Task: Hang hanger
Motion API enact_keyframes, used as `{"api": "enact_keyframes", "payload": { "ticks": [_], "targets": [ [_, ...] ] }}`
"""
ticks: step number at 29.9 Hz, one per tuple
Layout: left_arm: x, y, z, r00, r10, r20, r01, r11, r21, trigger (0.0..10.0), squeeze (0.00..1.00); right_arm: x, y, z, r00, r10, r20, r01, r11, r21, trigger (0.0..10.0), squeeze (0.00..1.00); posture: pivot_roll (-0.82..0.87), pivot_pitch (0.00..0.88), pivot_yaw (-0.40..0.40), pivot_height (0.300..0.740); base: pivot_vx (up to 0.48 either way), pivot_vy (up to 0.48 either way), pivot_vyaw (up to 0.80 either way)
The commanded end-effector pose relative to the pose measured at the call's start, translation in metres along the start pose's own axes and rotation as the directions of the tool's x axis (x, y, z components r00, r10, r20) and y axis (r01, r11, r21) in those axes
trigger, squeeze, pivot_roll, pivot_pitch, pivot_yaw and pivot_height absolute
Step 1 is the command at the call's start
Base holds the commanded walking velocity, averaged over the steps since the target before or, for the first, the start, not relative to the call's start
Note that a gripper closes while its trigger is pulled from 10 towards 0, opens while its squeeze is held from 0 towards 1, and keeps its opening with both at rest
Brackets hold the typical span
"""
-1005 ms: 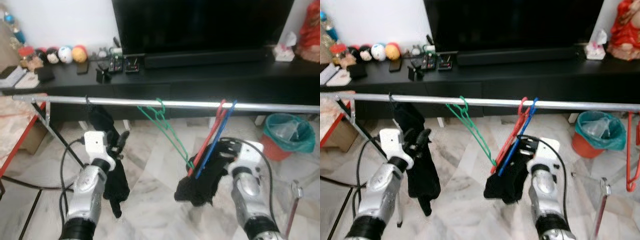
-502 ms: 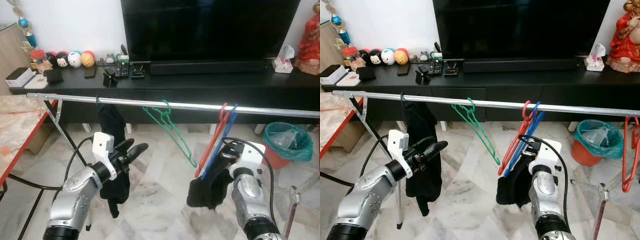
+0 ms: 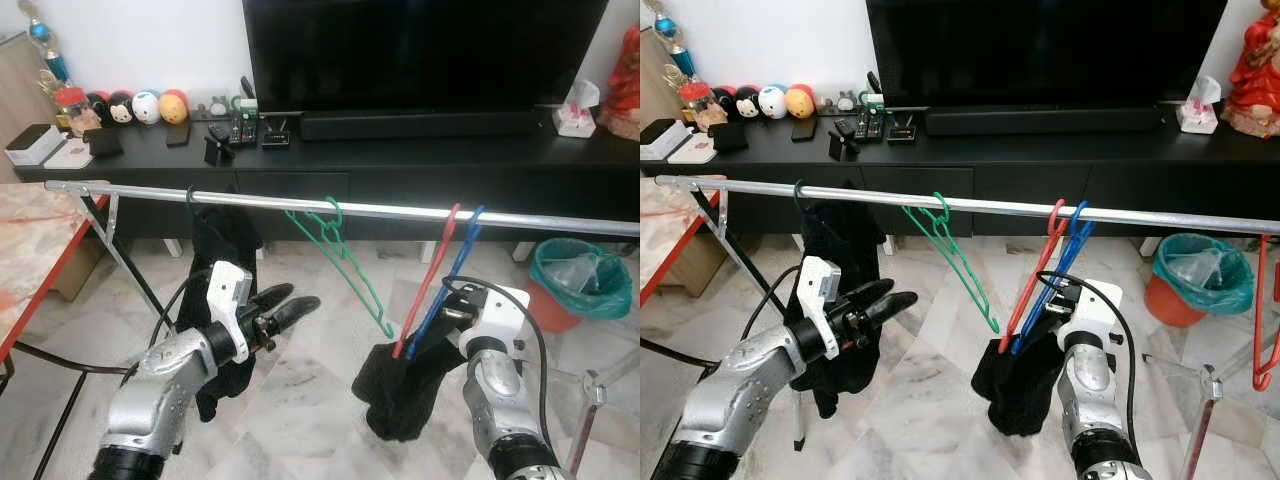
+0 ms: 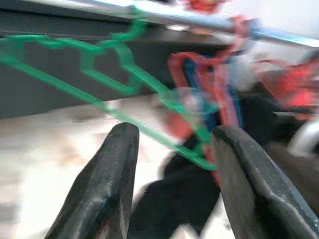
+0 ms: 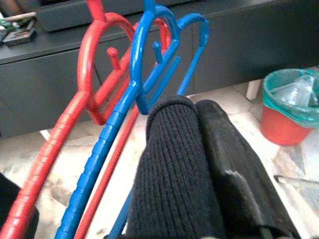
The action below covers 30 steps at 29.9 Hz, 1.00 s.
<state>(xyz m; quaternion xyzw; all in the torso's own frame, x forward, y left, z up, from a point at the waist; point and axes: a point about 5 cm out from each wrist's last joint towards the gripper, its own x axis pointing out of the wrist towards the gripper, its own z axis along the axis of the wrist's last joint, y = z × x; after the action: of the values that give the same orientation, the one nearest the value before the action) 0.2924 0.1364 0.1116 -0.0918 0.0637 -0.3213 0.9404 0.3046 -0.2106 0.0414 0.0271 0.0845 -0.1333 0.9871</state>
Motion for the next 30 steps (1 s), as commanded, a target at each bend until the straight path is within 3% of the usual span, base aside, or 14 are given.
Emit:
{"api": "enact_keyframes", "payload": {
  "ticks": [1, 3, 5, 7, 10, 16, 30],
  "targets": [
    [-0.003, 0.019, -0.004, 0.984, 0.181, -0.010, -0.180, 0.983, 0.043, 10.0, 0.00, 0.003, 0.001, 0.006, 1.000, 0.000, 0.022, 0.000, 1.000, 0.002, 10.0, 0.00, -0.06, 0.000, 0.046, 0.740, 0.000, 0.000, 0.00],
    [-0.007, 0.034, -0.013, 0.935, 0.354, -0.022, -0.355, 0.935, -0.023, 10.0, 0.00, 0.003, 0.002, 0.005, 1.000, 0.000, 0.020, 0.000, 1.000, 0.002, 10.0, 0.00, -0.06, 0.000, 0.046, 0.740, 0.000, 0.000, 0.00],
    [-0.012, 0.043, -0.019, 0.897, 0.439, -0.045, -0.439, 0.898, -0.006, 10.0, 0.00, 0.003, 0.002, 0.006, 1.000, 0.000, 0.020, 0.000, 1.000, 0.000, 10.0, 0.00, -0.06, 0.000, 0.045, 0.740, 0.000, 0.000, 0.00],
    [-0.020, 0.052, -0.029, 0.864, 0.500, -0.065, -0.501, 0.865, -0.003, 10.0, 0.00, 0.003, 0.002, 0.005, 1.000, -0.002, 0.021, 0.002, 1.000, -0.003, 10.0, 0.00, -0.07, 0.000, 0.045, 0.740, 0.000, 0.000, 0.00],
    [-0.026, 0.057, -0.040, 0.849, 0.521, -0.092, -0.524, 0.852, -0.005, 10.0, 0.00, 0.003, -0.002, 0.004, 1.000, -0.014, 0.016, 0.014, 1.000, -0.008, 10.0, 0.00, -0.06, 0.000, 0.044, 0.740, 0.000, 0.000, 0.00],
    [-0.029, 0.059, -0.050, 0.842, 0.530, -0.097, -0.534, 0.846, -0.014, 10.0, 0.00, 0.002, -0.006, 0.002, 1.000, -0.028, 0.009, 0.028, 0.999, -0.015, 10.0, 0.00, -0.07, 0.000, 0.042, 0.740, 0.000, 0.000, 0.00],
    [-0.019, 0.055, -0.040, 0.874, 0.485, -0.024, -0.485, 0.874, -0.019, 10.0, 0.00, 0.002, -0.005, 0.004, 0.999, -0.027, 0.019, 0.028, 0.999, -0.021, 10.0, 0.00, -0.07, 0.000, 0.040, 0.740, 0.000, -0.409, 0.00]
  ]
}}
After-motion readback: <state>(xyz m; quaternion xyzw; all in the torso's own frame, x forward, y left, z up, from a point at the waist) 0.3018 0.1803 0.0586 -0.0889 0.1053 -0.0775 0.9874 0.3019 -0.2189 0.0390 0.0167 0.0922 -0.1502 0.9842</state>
